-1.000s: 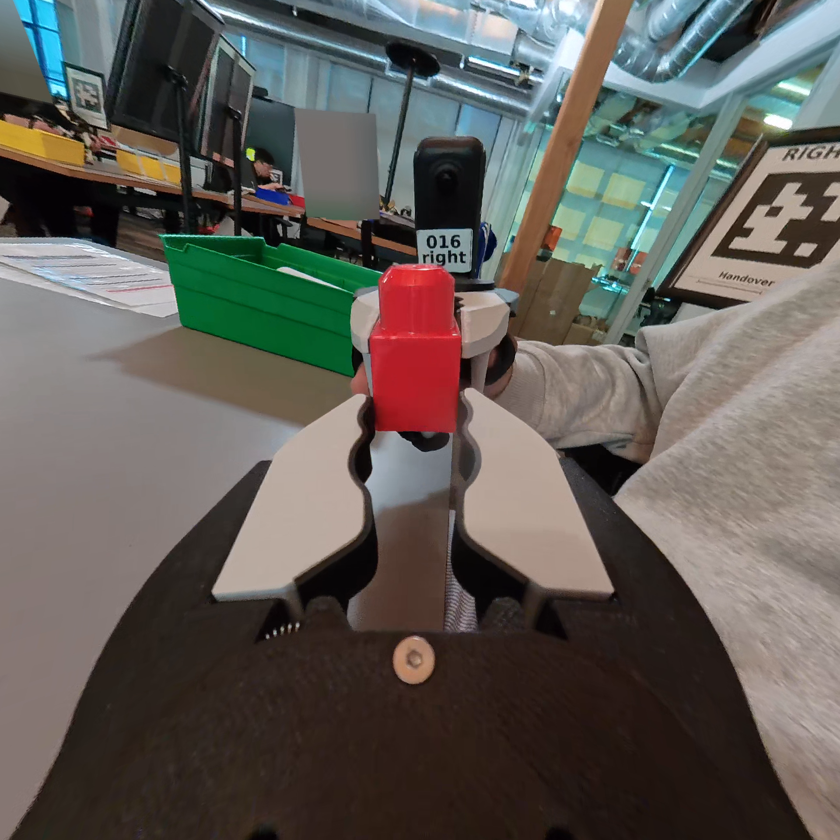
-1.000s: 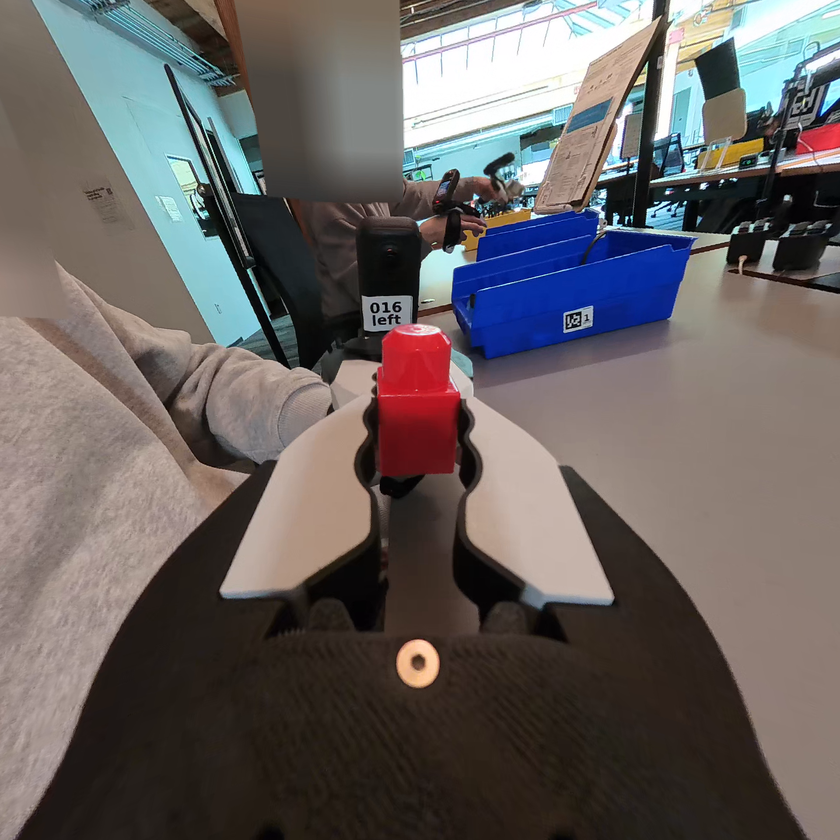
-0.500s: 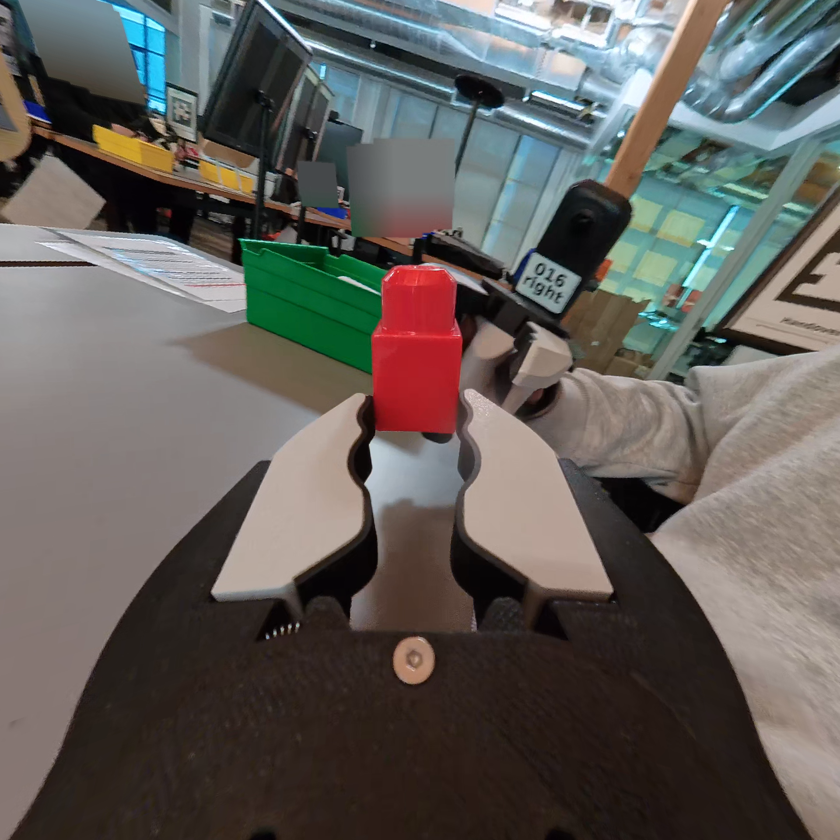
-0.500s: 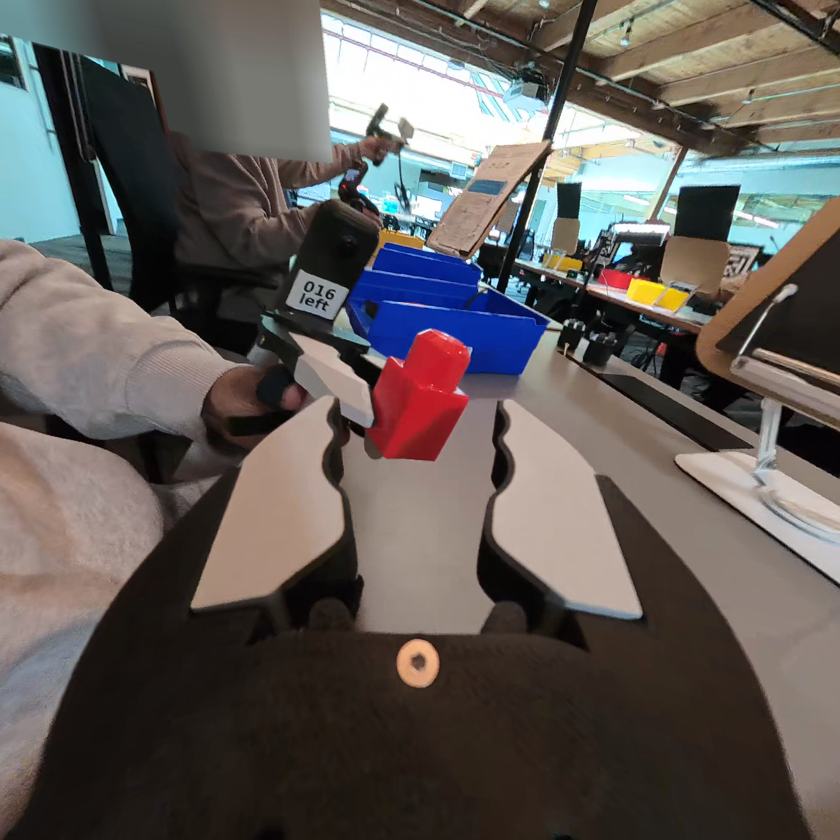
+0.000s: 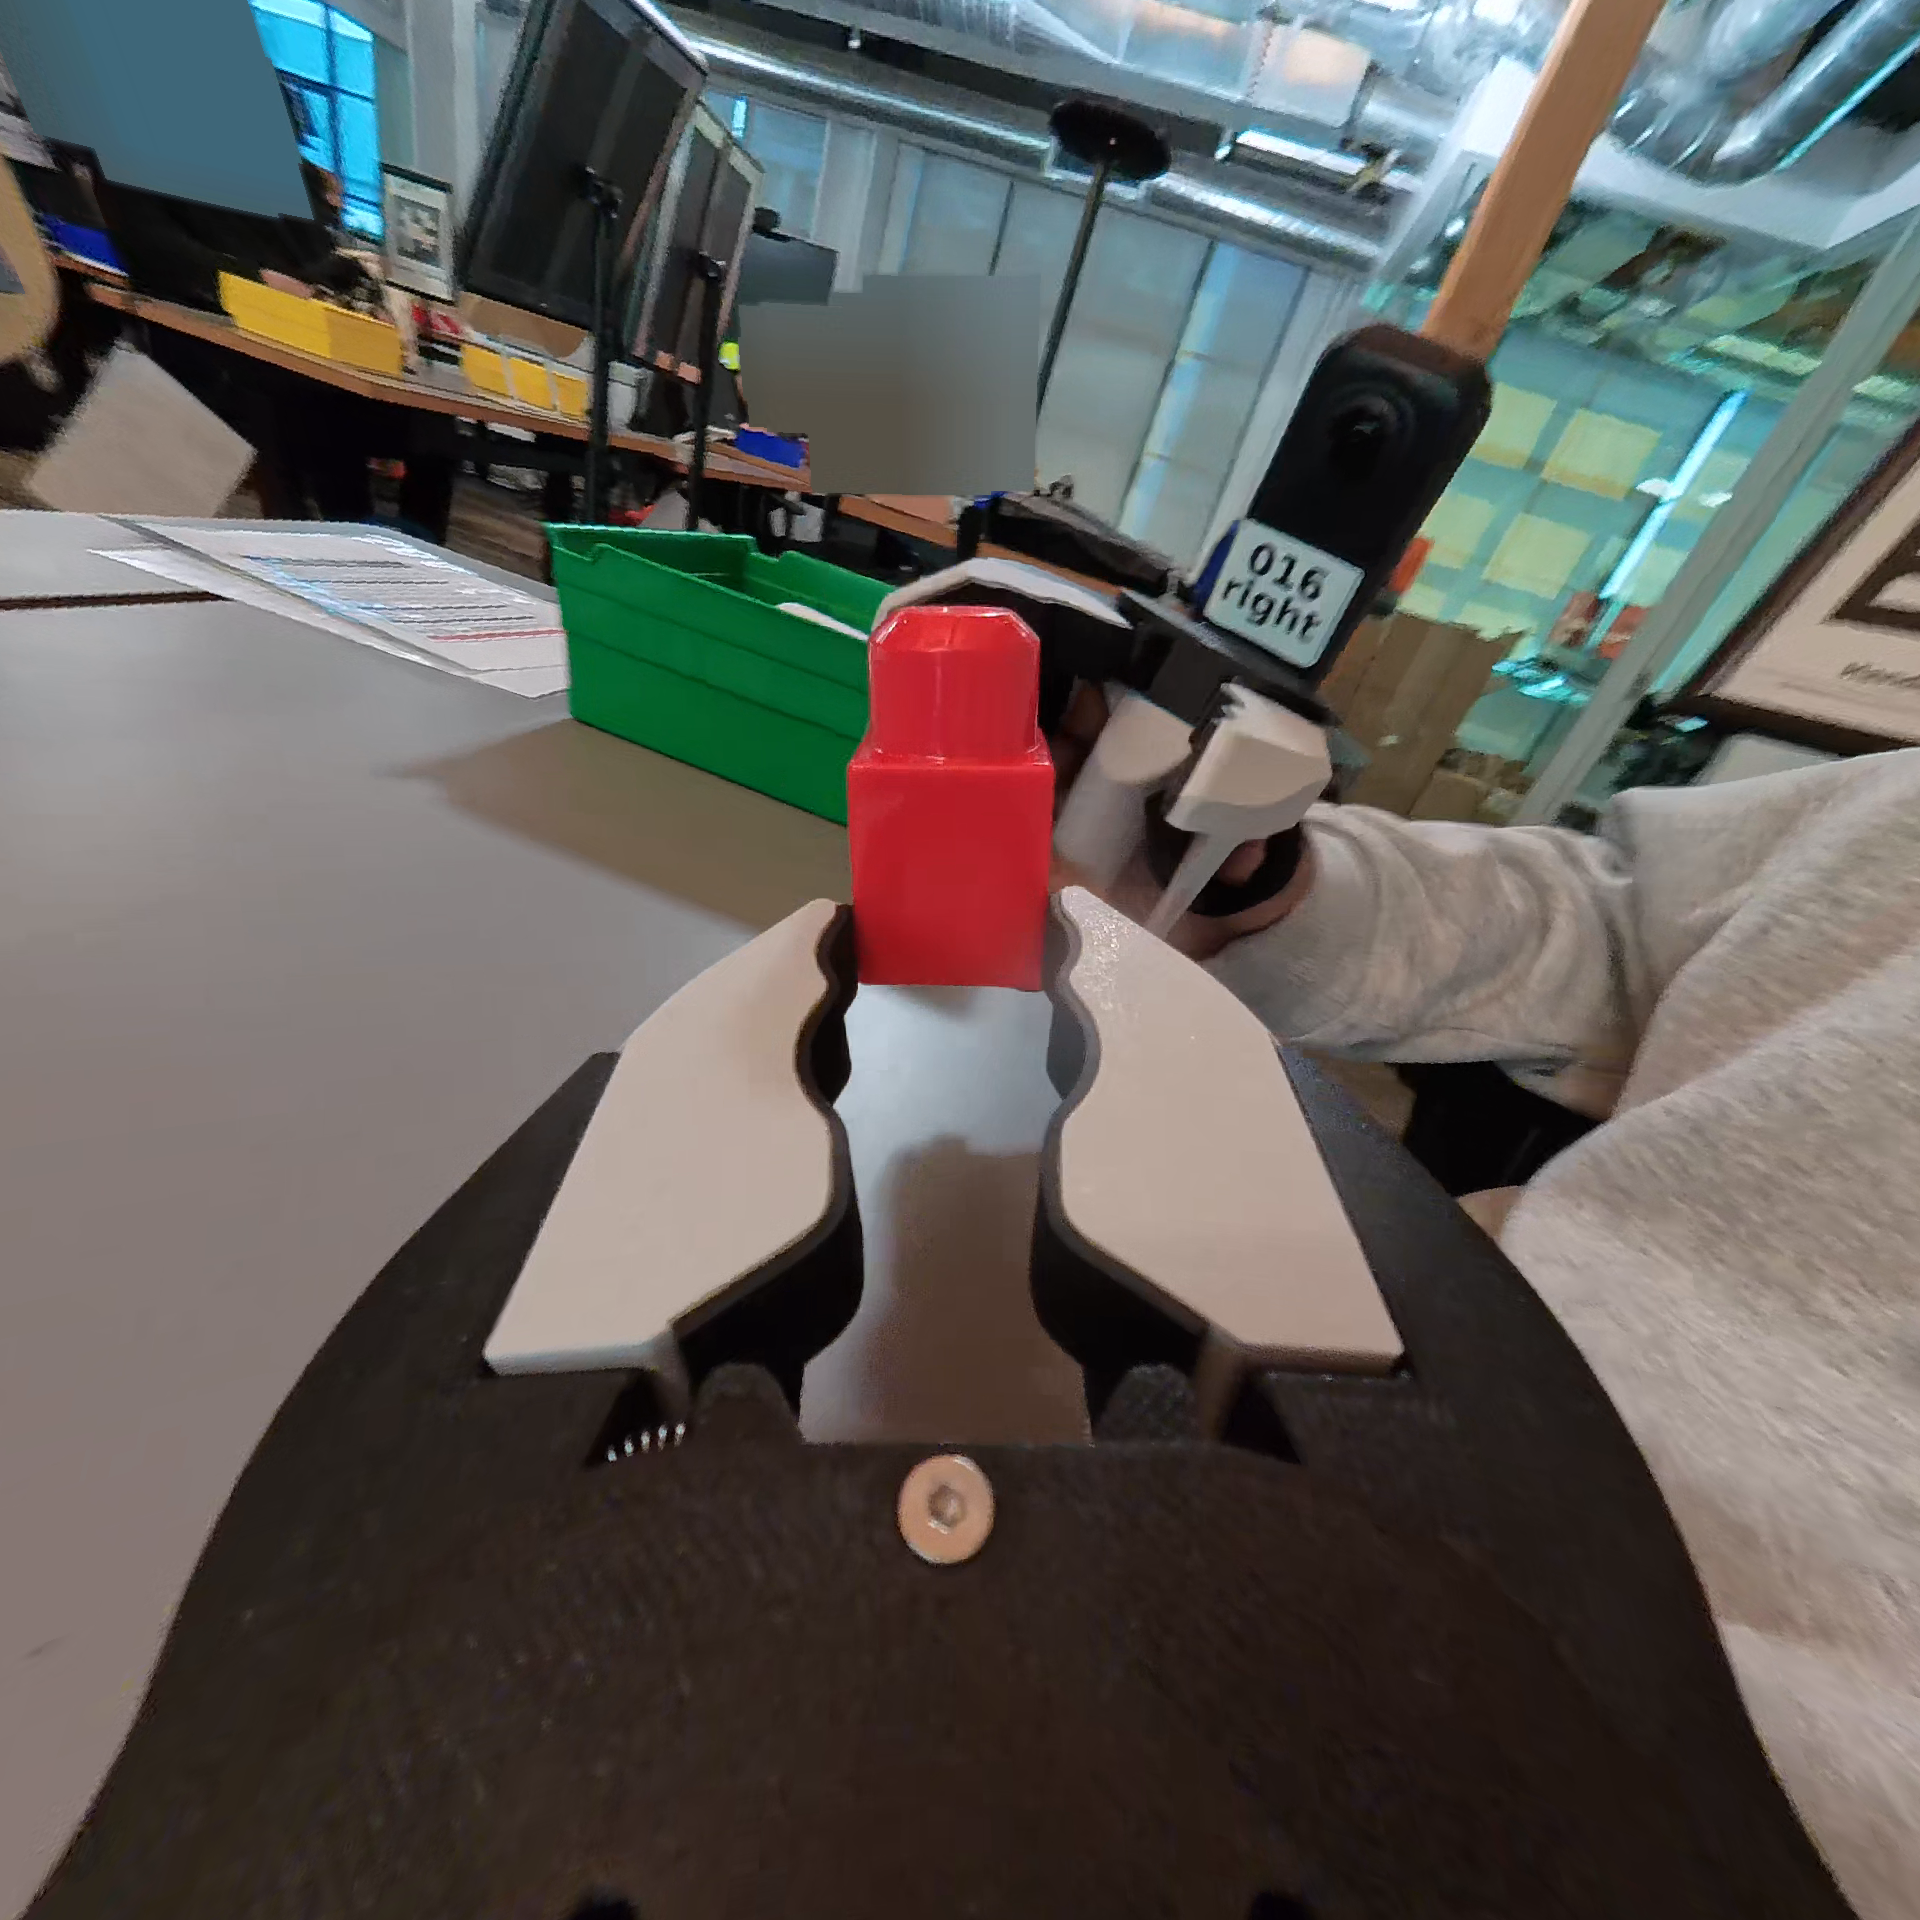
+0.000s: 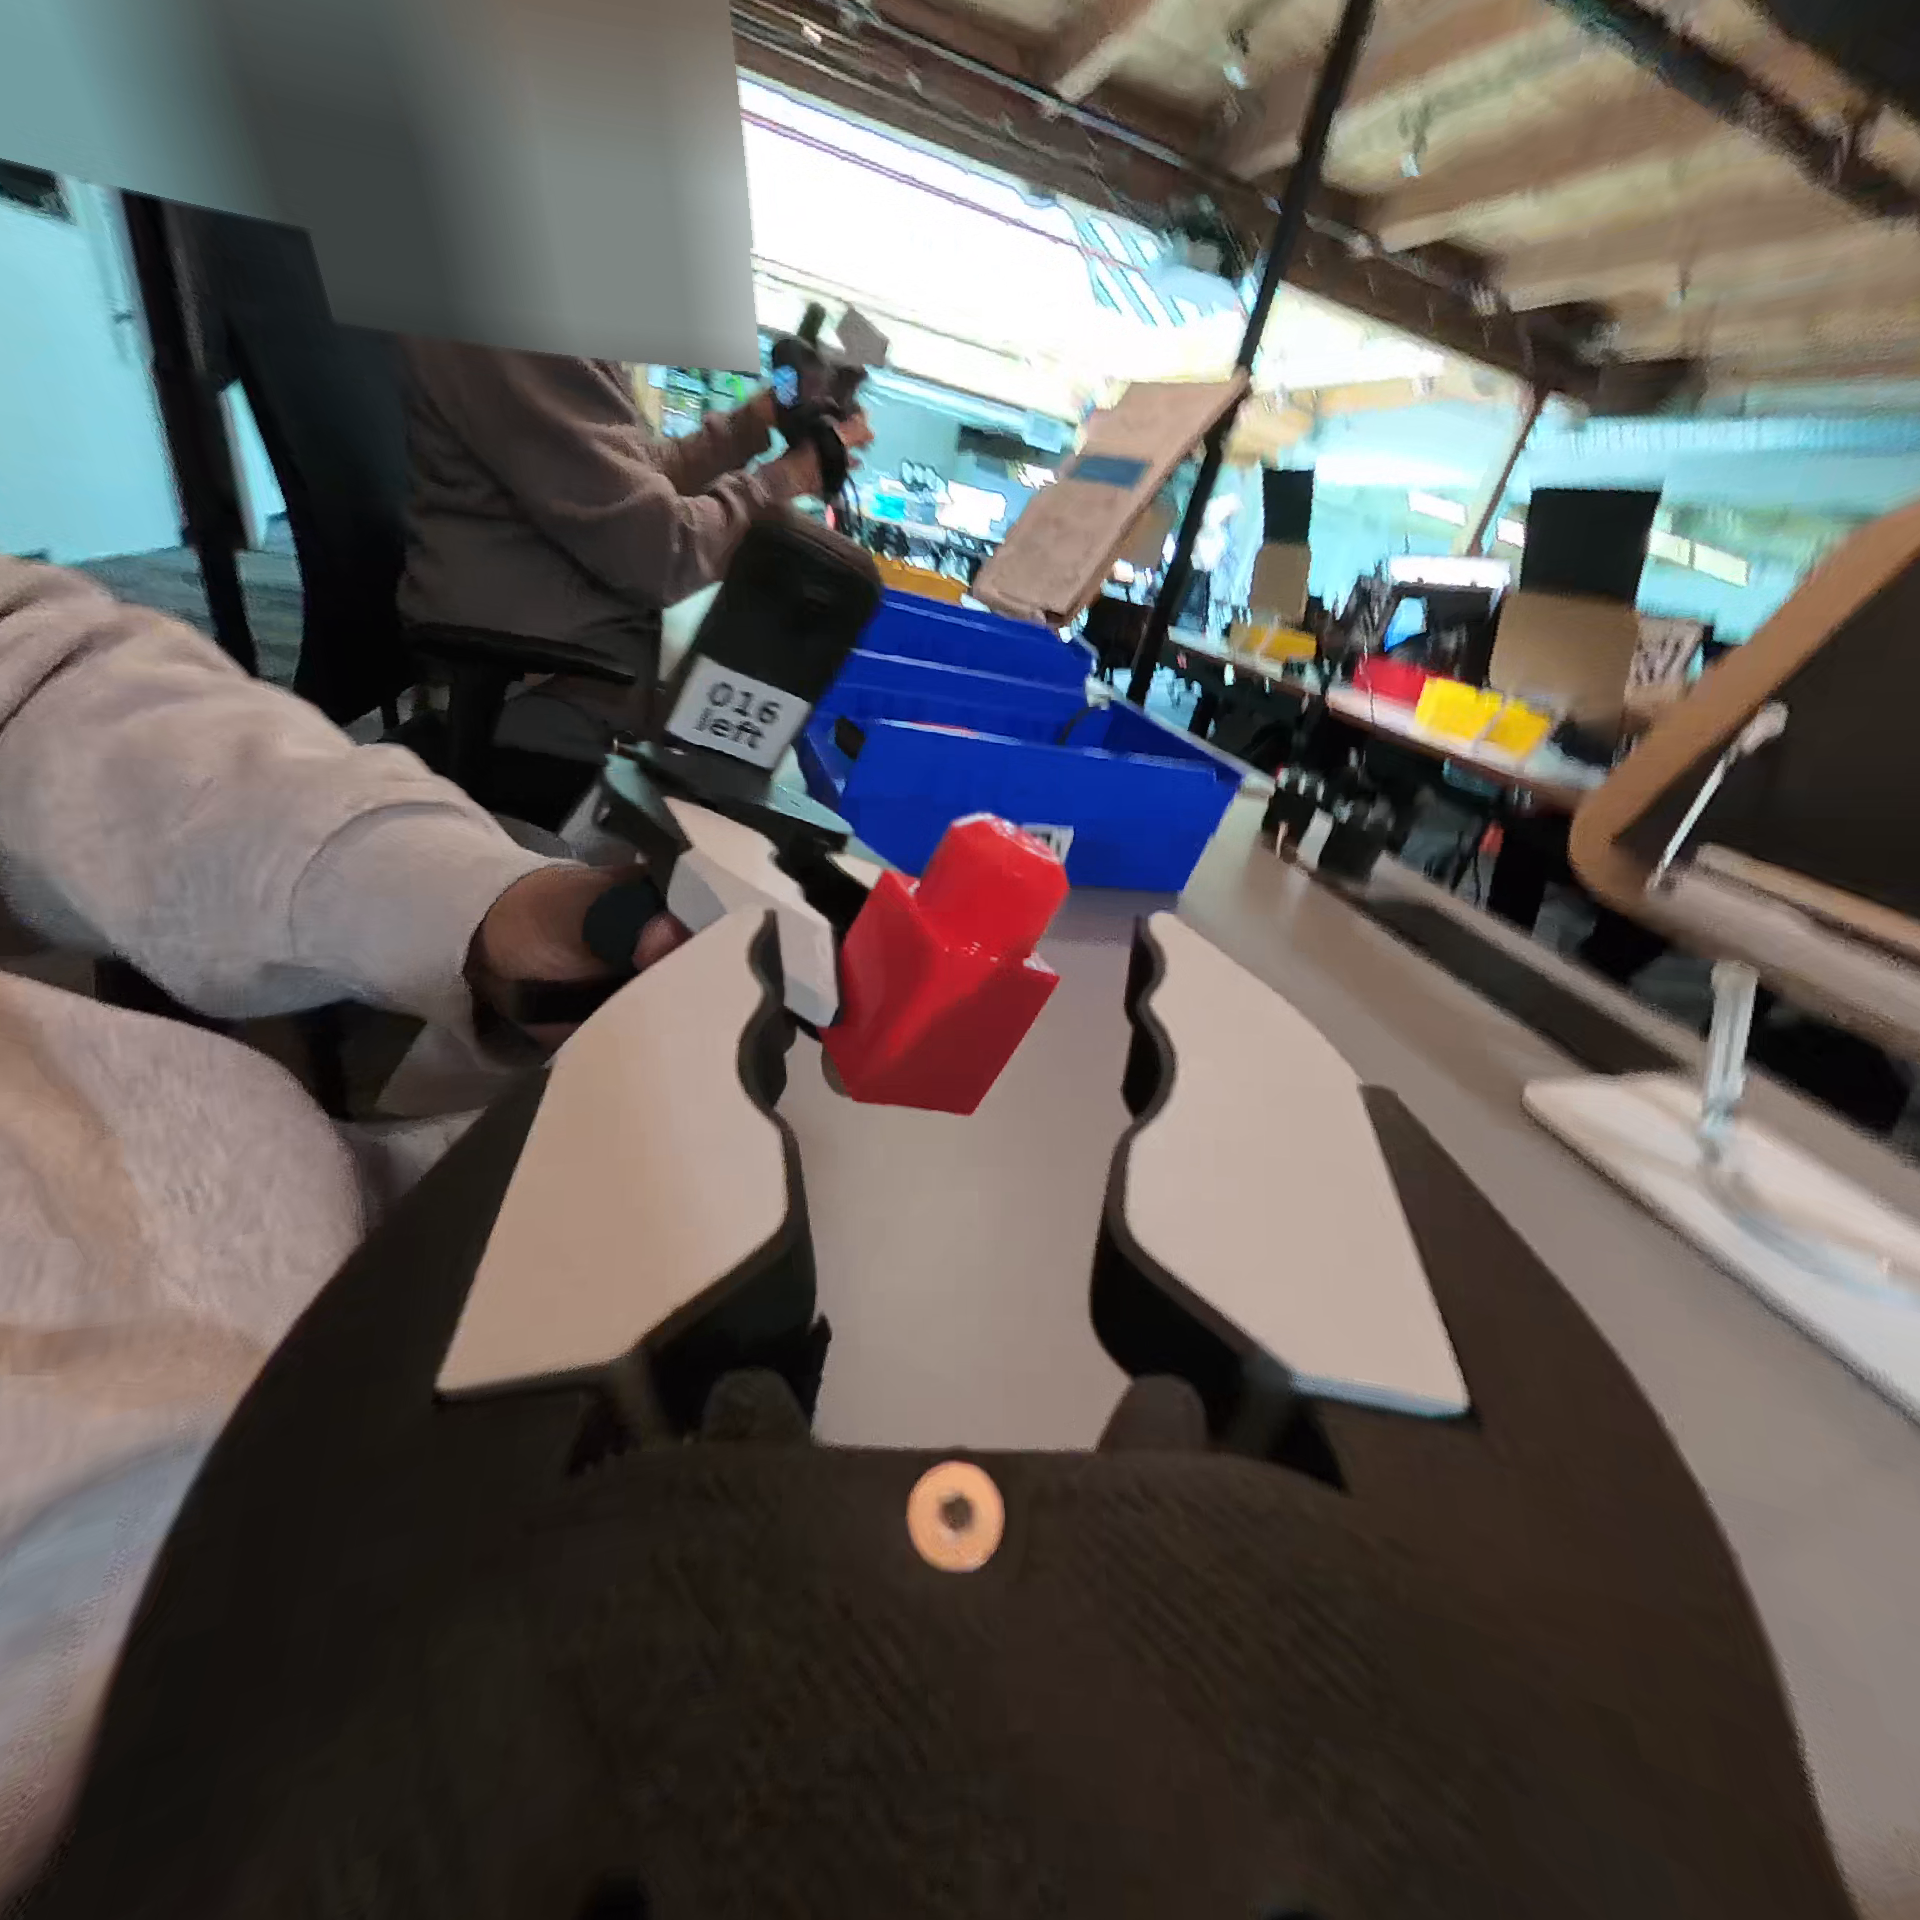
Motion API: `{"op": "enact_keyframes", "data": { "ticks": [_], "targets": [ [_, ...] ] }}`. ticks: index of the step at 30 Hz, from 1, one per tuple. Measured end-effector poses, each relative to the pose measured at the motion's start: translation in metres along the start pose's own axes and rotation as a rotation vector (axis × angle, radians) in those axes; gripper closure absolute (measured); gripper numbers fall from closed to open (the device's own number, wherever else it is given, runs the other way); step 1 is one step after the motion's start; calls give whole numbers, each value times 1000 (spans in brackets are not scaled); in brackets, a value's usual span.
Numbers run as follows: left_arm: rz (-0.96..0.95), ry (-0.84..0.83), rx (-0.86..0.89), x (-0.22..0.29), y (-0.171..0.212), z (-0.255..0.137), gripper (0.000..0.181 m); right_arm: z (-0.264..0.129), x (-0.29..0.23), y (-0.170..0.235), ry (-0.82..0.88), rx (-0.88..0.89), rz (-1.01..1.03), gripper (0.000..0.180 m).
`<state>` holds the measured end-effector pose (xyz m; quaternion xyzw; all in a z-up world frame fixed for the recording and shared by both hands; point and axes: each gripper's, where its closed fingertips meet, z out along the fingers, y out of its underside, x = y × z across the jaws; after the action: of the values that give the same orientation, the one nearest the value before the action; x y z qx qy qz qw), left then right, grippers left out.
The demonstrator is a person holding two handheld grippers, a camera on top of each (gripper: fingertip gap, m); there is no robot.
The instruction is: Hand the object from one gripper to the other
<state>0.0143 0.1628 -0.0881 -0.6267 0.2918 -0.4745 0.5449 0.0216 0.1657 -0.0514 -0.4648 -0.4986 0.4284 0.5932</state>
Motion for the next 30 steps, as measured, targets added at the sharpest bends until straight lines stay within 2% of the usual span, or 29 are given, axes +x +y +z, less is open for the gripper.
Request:
{"op": "enact_keyframes", "data": {
  "ticks": [4, 8, 15, 18, 22, 23, 25, 27, 30],
  "targets": [
    [-127, 127, 6, 11, 1, 2, 146, -5, -10, -5, -43, 31, -244, 105],
    [-251, 293, -37, 30, 6, 4, 146, -1, -21, 9, -92, -37, -324, 92],
    [-427, 433, -86, 42, 11, 3, 146, 5, -31, 20, -82, -116, -516, 106],
    [-466, 468, -98, 46, 12, 3, 146, 5, -29, 19, -68, -121, -530, 112],
    [-489, 452, -63, 41, 10, 4, 146, 6, -23, 22, -28, -170, -544, 112],
    [-483, 421, -45, 36, 10, 5, 142, 6, -20, 24, -6, -192, -560, 112],
    [-451, 335, -20, 25, 9, 7, 123, 6, -11, 31, 45, -260, -592, 112],
    [-385, 248, -40, 15, 14, 8, 118, 6, -3, 39, 96, -340, -623, 112],
    [-264, 119, -105, 5, 24, 11, 119, 6, 7, 51, 173, -462, -656, 112]
  ]
}}
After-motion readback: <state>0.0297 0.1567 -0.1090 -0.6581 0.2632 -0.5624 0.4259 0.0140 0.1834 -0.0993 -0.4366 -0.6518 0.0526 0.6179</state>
